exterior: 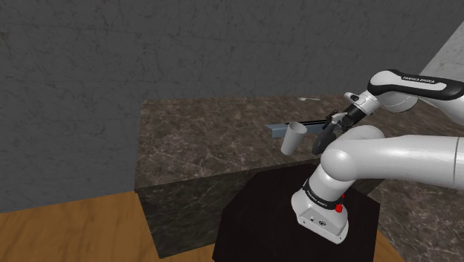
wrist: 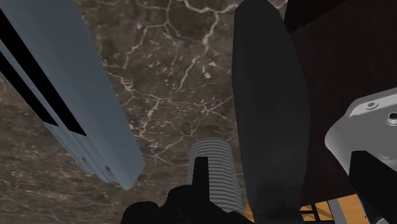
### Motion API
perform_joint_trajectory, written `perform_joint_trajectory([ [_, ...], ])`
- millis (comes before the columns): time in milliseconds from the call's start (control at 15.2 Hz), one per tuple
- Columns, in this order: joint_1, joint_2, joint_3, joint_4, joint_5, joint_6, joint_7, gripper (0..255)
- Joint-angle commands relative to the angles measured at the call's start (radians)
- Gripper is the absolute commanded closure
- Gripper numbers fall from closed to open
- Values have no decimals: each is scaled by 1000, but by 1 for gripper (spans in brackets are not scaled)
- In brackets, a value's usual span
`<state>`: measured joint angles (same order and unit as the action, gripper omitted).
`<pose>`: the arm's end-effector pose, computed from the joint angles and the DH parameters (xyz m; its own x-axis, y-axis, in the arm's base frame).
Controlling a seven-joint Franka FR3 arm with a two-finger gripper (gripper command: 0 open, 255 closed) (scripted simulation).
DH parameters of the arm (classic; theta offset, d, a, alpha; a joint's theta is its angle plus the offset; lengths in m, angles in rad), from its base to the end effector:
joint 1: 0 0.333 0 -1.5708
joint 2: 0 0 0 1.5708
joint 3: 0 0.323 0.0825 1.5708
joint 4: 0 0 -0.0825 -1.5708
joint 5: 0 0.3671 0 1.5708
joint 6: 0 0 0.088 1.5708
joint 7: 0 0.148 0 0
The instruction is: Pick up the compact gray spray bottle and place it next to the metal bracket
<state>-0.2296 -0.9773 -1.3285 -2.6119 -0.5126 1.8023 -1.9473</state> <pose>0.0256 -0.3265 0.2836 0.4729 0.7149 0.5151 0.8345 -0.5511 -0.0012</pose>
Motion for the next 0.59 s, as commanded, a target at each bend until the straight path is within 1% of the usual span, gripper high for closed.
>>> perform_joint_trajectory([
  [0, 2, 1, -2, 1, -1, 1, -1, 0],
  [264, 5, -3, 62, 114, 55, -116, -17, 0],
  [528, 5, -3, 63, 114, 55, -116, -17, 0],
])
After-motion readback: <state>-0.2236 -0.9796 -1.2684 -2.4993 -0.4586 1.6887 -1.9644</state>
